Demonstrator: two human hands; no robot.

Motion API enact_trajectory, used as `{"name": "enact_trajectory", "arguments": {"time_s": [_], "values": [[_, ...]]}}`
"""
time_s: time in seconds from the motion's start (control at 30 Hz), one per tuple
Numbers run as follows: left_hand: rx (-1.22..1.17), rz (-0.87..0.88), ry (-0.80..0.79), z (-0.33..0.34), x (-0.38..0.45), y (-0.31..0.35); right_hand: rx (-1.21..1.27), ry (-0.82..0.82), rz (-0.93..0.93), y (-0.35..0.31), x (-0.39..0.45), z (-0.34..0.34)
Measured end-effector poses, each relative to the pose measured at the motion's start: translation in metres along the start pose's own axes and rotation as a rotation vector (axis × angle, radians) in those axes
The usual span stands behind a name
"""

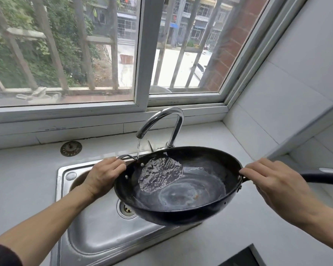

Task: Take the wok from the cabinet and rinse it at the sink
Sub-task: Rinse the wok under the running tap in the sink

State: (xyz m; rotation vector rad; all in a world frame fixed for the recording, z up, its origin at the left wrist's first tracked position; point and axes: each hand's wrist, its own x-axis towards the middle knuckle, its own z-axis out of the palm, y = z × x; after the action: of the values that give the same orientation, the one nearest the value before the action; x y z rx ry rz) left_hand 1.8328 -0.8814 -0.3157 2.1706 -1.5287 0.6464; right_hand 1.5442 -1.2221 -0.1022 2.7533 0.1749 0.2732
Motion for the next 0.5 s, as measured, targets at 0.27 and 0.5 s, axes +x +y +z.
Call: {"name": "enact_trajectory", "arguments": {"time_s": [0.27,0.5], "values": [[-0.044,-0.001,-0.036,-0.004,-0.006,0.000,0.012,-0.032,0.016,-0.004,-0.006,-0.007],[0.003,-0.048,-0.070,-0.027,-0.029,-0.016,0.088,0.002,-0.007,-0.016,0.007,0.007]]}}
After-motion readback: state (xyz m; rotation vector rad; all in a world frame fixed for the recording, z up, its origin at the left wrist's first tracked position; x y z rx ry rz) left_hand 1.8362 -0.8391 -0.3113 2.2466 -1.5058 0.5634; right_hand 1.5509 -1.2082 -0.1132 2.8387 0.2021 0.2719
